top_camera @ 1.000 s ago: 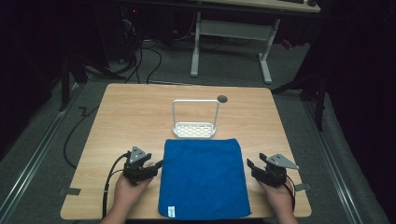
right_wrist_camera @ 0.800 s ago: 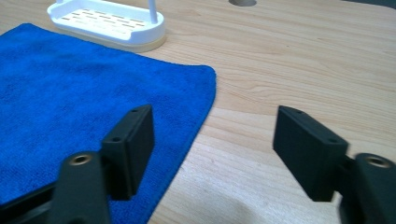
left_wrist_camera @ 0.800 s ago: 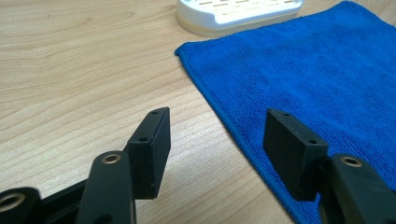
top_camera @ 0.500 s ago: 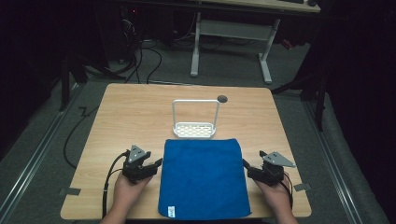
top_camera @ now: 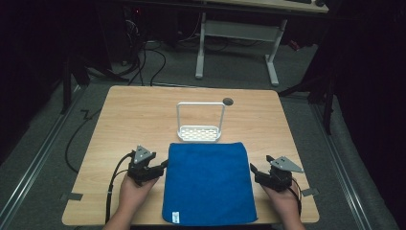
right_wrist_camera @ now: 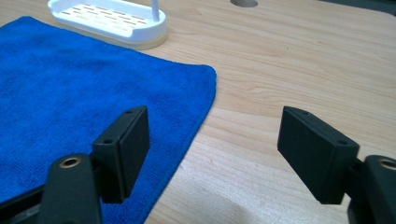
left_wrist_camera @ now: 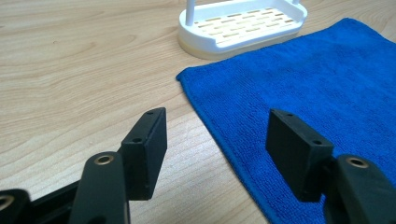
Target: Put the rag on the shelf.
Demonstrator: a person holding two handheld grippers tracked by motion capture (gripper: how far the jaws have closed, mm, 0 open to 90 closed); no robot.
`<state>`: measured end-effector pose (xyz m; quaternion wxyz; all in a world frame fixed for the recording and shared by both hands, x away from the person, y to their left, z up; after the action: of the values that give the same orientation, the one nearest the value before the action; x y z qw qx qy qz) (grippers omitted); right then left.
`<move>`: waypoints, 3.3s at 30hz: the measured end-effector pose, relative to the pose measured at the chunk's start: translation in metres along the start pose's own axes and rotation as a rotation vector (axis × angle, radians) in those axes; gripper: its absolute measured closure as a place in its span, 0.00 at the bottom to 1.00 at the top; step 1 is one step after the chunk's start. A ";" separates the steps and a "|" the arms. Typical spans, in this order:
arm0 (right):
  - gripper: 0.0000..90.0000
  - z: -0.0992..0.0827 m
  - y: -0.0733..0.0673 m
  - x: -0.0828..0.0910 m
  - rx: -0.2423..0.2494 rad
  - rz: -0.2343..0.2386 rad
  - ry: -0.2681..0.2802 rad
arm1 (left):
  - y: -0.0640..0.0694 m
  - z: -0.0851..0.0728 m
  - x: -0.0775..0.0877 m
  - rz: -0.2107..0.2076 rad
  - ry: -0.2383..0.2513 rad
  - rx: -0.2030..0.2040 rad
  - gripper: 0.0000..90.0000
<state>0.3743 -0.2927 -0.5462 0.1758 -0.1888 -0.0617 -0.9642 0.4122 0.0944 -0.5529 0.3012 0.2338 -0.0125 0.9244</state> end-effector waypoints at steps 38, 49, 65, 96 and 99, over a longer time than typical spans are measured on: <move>0.41 0.000 -0.017 -0.007 0.013 0.041 -0.006 | -0.025 0.015 -0.067 -0.030 -0.069 0.040 0.55; 0.51 0.012 -0.016 -0.030 0.025 0.028 -0.050 | -0.022 0.014 -0.079 -0.043 -0.114 0.045 0.62; 0.63 0.027 0.000 -0.077 -0.077 0.017 -0.146 | -0.016 0.014 -0.082 -0.006 -0.120 -0.043 0.87; 0.98 0.018 -0.009 -0.084 -0.068 0.057 -0.108 | -0.015 0.016 -0.076 -0.022 -0.064 -0.053 0.98; 0.98 0.020 -0.011 -0.075 -0.066 0.055 -0.053 | -0.014 0.018 -0.073 -0.020 -0.028 -0.062 0.98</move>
<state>0.4420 -0.2551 -0.5571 0.1941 -0.2214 -0.0295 -0.9552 0.4798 0.0630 -0.5708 0.3175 0.2374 -0.0430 0.9171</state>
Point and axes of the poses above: each handheld gripper's, and its own axes: x roughly backward along the jaws, z roughly out of its top, y roughly to its right, the point moved 7 cm from there along -x, roughly forward along the jaws, and after that the axes turned 8 degrees about y, right-handed, at the moved point
